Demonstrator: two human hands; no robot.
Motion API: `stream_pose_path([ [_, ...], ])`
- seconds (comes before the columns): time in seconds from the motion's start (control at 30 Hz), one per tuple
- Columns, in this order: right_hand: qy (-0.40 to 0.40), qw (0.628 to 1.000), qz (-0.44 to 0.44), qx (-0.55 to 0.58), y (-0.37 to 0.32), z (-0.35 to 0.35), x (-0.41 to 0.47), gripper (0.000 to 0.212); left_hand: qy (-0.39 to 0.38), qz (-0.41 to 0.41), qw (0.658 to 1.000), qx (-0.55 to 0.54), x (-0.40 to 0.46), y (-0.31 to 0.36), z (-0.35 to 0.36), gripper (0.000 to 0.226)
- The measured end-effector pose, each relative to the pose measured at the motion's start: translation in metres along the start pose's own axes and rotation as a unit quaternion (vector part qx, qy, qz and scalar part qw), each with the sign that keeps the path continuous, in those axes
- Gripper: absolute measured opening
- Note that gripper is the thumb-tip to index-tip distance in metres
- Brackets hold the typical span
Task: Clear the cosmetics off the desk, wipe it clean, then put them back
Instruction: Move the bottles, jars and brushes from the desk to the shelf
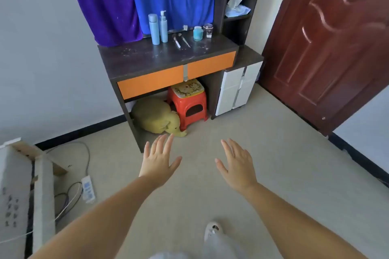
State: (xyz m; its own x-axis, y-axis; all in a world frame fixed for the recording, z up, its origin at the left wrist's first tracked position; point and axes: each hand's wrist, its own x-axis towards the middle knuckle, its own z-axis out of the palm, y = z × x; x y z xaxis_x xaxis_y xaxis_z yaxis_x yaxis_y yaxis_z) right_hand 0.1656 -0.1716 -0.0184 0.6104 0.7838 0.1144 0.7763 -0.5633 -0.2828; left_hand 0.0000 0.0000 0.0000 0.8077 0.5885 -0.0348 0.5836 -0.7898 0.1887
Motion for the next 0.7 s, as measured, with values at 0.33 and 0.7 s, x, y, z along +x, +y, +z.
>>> stream_pose_path([
  [0.33, -0.065, 0.997, -0.049, 0.01, 0.058, -0.002, 0.211, 0.06, 0.061, -0.063, 0.994, -0.062, 0.177, 0.001, -0.001, 0.078],
  [0.7, -0.065, 0.993, -0.093, 0.024, 0.029, 0.027, 0.471, 0.064, 0.086, -0.117, 0.987, -0.071, 0.406, -0.094, -0.043, 0.084],
])
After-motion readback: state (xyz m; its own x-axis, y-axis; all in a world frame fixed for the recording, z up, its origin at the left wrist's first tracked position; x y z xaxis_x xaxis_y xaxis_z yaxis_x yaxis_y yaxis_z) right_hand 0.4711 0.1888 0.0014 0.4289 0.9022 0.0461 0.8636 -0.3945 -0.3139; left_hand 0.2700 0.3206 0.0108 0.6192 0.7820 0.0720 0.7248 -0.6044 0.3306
